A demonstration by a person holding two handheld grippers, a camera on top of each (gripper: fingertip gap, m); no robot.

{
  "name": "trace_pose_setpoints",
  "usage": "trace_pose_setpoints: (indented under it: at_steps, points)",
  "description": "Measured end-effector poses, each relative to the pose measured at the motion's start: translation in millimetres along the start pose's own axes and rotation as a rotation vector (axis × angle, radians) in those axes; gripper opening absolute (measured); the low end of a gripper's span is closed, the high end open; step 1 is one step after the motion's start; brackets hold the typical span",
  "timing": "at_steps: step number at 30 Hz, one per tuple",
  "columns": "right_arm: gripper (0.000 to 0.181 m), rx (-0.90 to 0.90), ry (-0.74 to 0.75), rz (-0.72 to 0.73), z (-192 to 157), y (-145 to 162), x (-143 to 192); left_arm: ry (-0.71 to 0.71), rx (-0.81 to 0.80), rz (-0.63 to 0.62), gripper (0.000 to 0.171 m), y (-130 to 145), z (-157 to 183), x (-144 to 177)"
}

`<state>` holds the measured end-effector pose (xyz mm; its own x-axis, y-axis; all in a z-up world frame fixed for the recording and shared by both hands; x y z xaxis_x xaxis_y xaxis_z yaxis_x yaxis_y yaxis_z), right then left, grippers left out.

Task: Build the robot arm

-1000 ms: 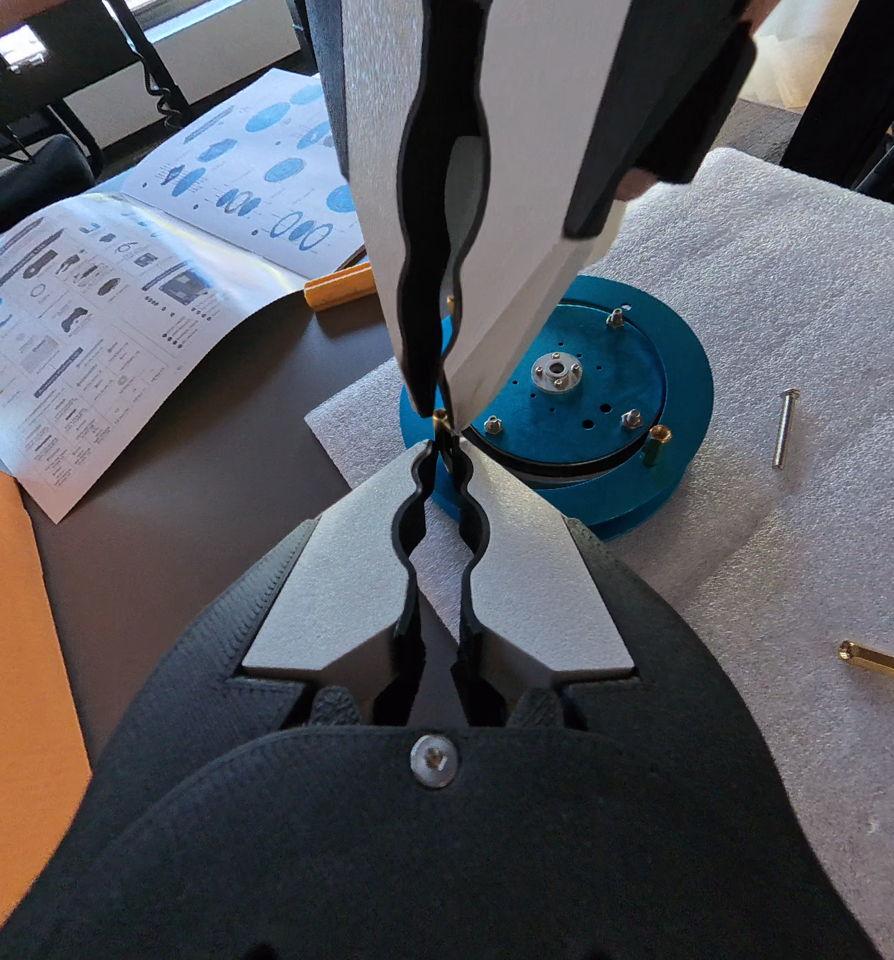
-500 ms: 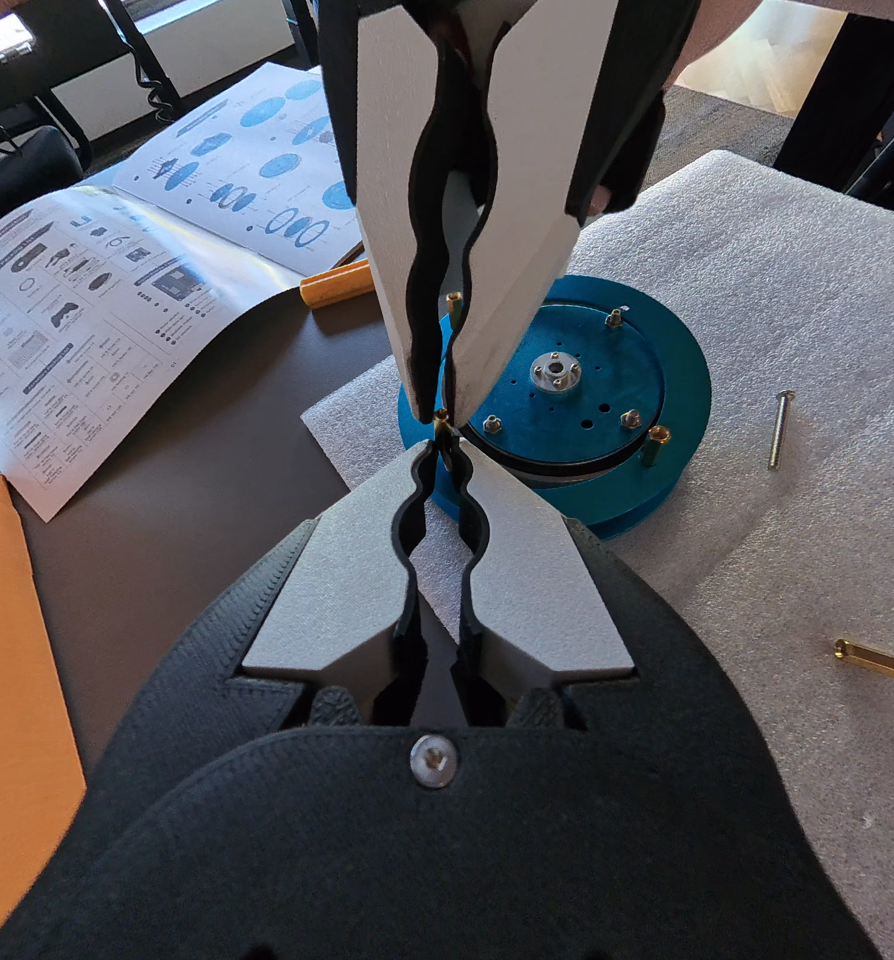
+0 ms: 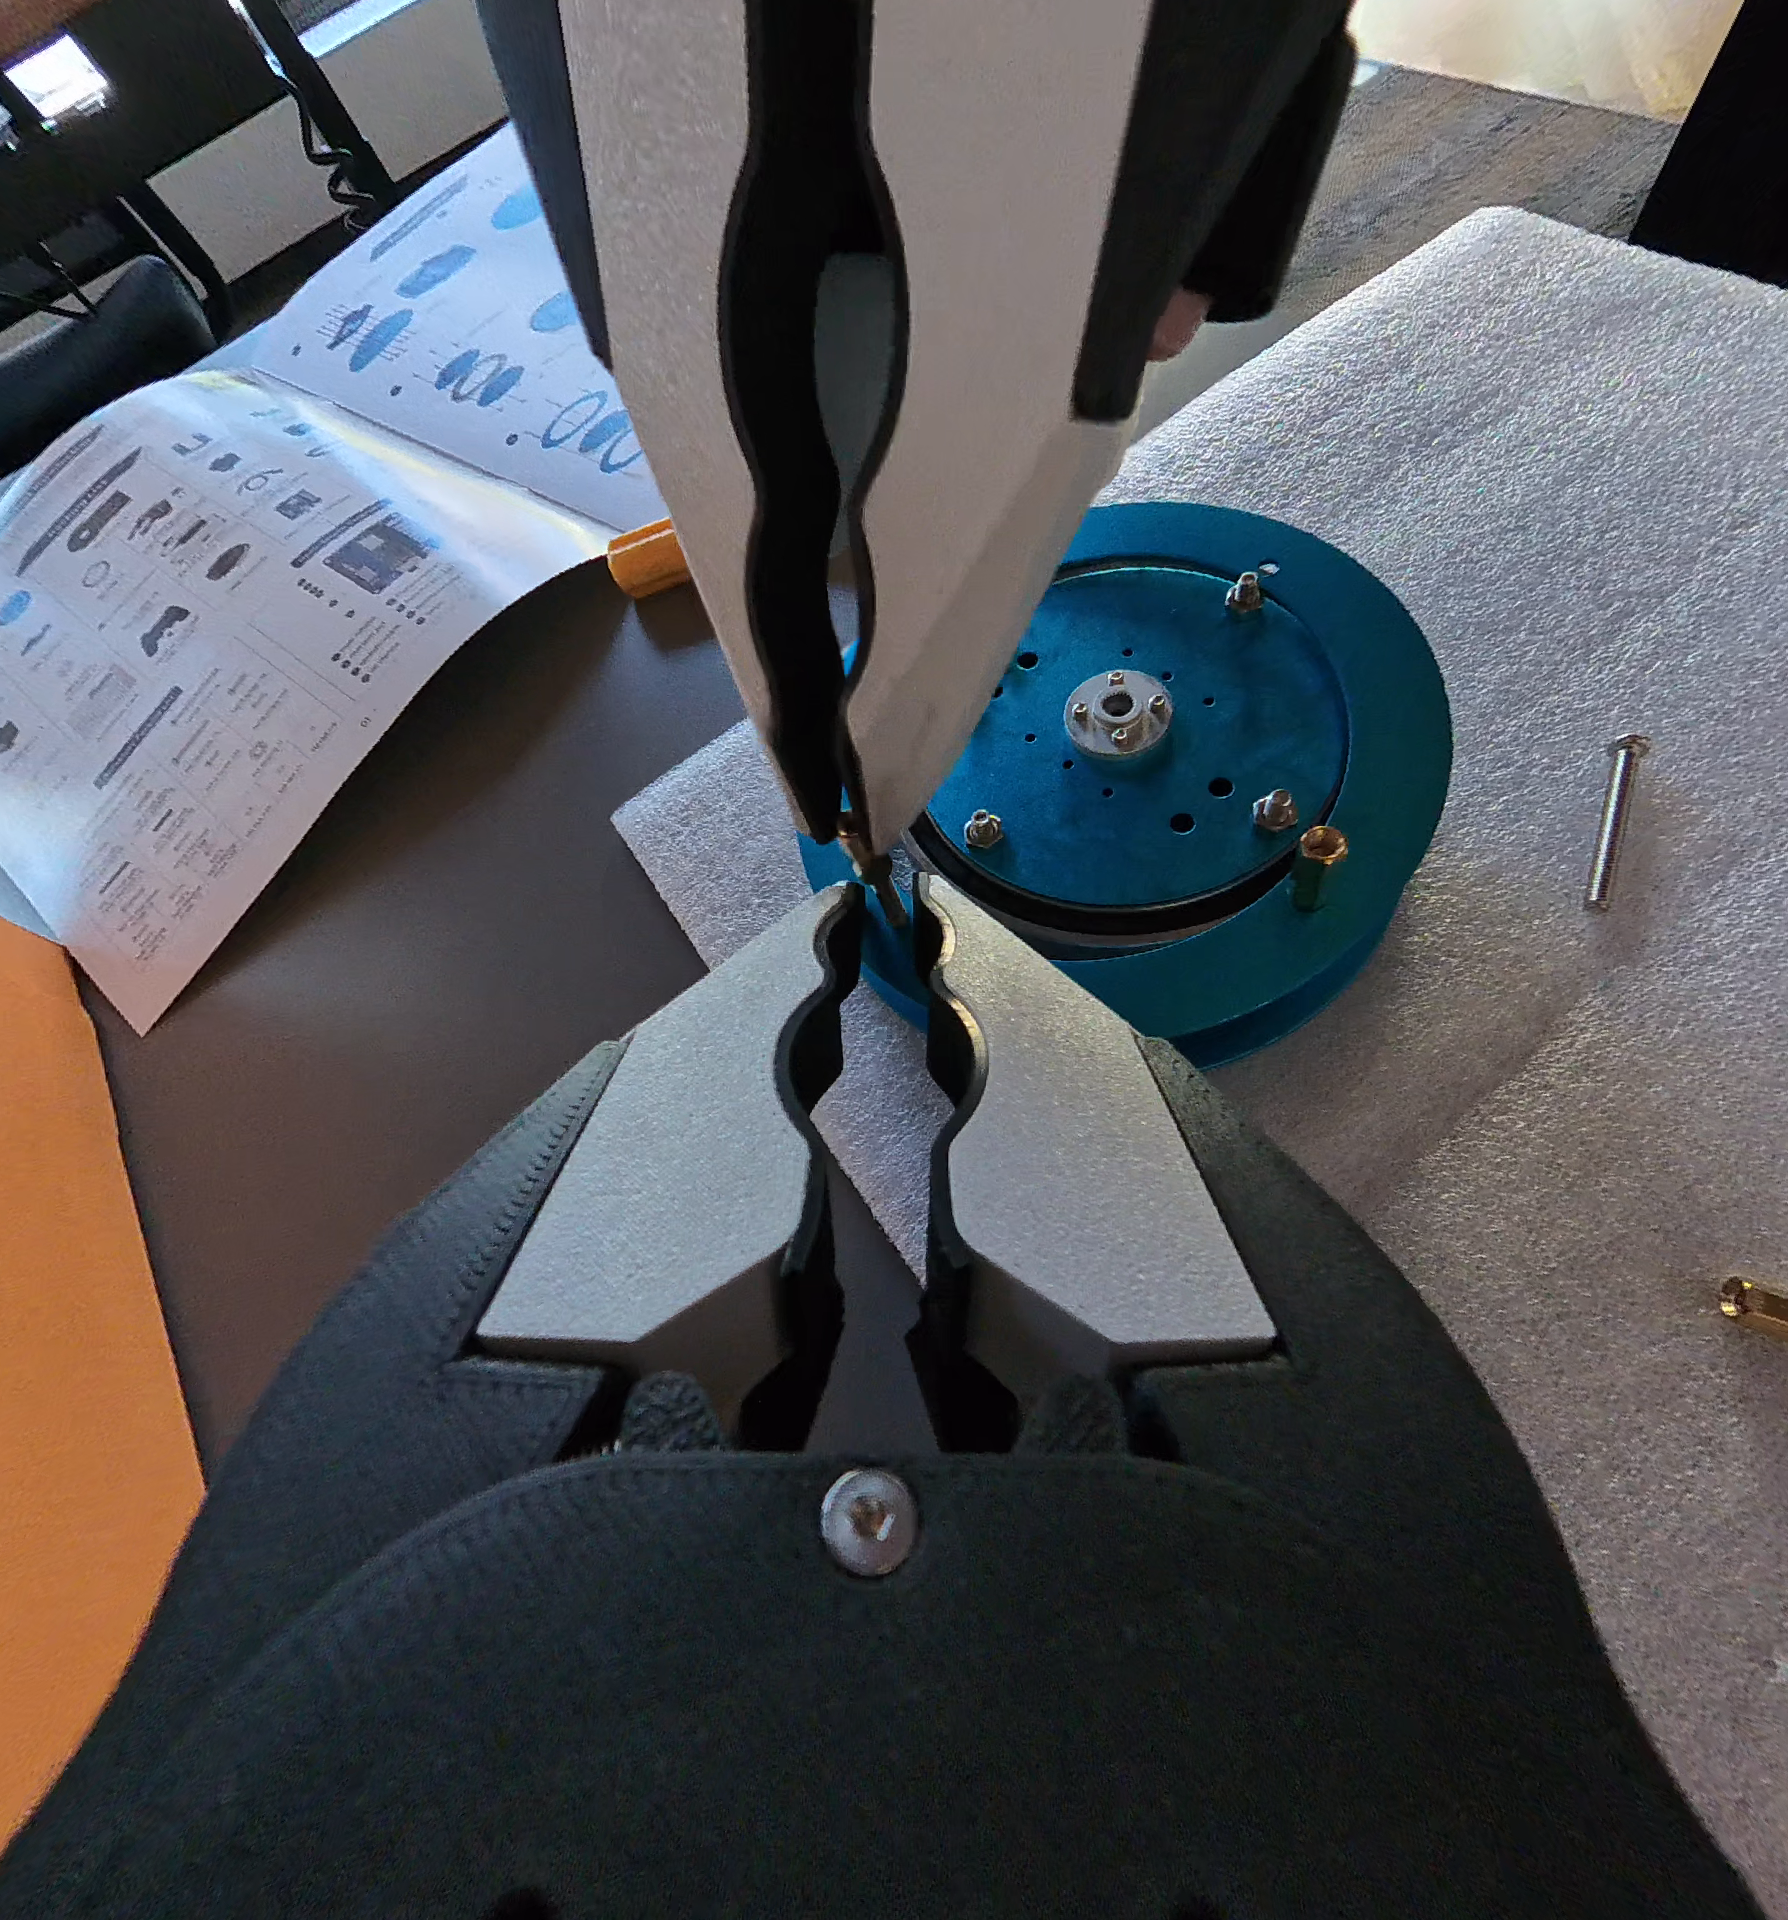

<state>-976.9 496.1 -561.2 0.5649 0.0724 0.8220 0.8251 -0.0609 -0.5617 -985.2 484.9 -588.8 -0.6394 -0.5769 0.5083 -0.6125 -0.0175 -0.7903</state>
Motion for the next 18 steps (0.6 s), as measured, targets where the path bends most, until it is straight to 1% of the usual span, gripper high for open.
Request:
trace_pose_setpoints:
  at_steps: [3,6,13,18]
  points:
    - [0.005,0.012,0.017,-0.017,-0.2,0.0,0.0,0.008,0.016,0.001,0.008,0.2,-0.6,0.1]
    - [0.005,-0.022,0.033,-0.016,1.5,0.6,0.7,0.006,0.019,0.001,0.008,0.2,-1.0,0.3]
    - [0.005,-0.133,0.082,0.074,-1.6,0.6,-0.3,-0.004,0.029,0.024,0.008,-2.0,-2.7,3.2]
    - [0.005,-0.210,0.119,0.098,-1.8,1.5,0.3,-0.007,0.022,0.041,0.005,-5.2,-2.3,4.5]
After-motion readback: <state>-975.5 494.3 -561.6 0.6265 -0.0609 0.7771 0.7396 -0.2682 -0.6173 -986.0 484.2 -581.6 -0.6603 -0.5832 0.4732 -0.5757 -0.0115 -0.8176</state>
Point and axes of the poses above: each gripper's, where its closed fingertips meet, x back along the fingers, y out of its underside, z = x × y across the jaws, the point moved 2 cm from there along x, back along the fingers, and after that the axes turned 9 degrees about -x, right-handed, at the moved point
